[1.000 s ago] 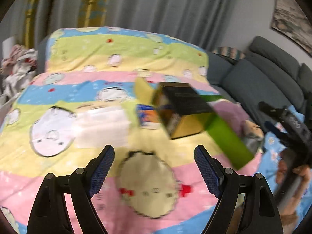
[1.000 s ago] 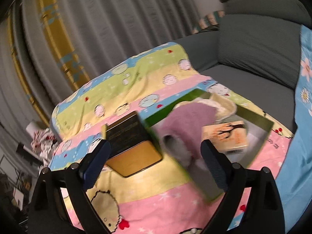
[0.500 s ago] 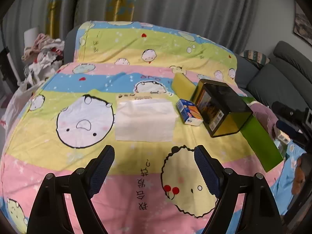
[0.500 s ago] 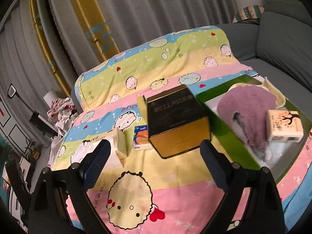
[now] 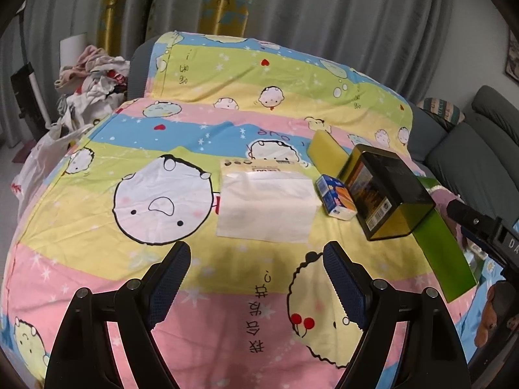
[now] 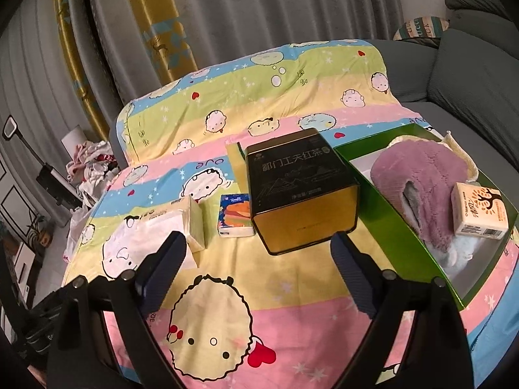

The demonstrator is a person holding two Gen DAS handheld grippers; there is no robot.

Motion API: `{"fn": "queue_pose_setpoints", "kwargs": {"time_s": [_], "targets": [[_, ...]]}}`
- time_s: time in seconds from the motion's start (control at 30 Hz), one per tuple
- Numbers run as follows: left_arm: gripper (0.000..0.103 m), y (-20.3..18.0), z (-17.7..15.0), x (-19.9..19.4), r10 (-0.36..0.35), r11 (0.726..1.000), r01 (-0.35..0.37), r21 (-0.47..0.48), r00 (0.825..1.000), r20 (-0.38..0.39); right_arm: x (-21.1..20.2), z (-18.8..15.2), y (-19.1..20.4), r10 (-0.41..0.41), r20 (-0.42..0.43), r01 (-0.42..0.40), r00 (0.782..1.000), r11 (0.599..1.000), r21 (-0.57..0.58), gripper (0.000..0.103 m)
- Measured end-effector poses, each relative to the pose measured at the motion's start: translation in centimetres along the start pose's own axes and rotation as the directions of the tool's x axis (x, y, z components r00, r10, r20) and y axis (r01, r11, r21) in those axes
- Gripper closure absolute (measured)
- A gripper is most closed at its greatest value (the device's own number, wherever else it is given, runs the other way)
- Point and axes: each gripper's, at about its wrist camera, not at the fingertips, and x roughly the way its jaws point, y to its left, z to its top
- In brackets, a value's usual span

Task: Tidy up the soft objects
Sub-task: 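Move the right tool back to the blue Tempo tissue packet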

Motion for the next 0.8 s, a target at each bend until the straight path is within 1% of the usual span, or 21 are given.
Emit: {"fn": "queue_pose_setpoints", "kwargs": {"time_s": [0.3,0.43,0.57,0.67,0.73,0.8], "targets": [[0.019,0.6,0.1,-0.2,0.016,1.000,-0.016,-0.018,1.000,-0.010,1.0,-0.6,1.3,-0.013,-0.031,0.011,0.999,0.999,-0.038,0.015],[0.019,1.3,0.3,0.0,0.029,0.999,-0.030,-0.046,0.999,-0.027,1.6,-0.7,1.6,-0.009,-0.060,0.007,0.998,0.999,-0.032,0.020],[0.019,2.0,0.4,0.1,0.032,0.996,-0.036,-0.076,0.998,-0.047,2.3,-0.7,1.7,0.051,-0.104,-0.049,0.993,0.999,0.021,0.024],[0.019,2.5,0.6,0.1,0.042,0.995,-0.047,-0.091,0.998,-0.051,3.7,-0.3,2.4,0.101,-0.149,-0.093,0.984,0.994,0.064,0.024],[0.019,2.9,0.8,0.1,0.042,0.994,-0.048,-0.103,0.998,-0.054,5.1,0.1,3.3,0.096,-0.181,-0.084,0.979,0.993,0.078,0.024],[0.019,3.2,0.8,0.1,0.038,0.992,-0.045,-0.115,0.997,-0.060,6.9,1.0,4.6,0.066,-0.226,-0.053,0.972,0.997,0.062,0.029]]}}
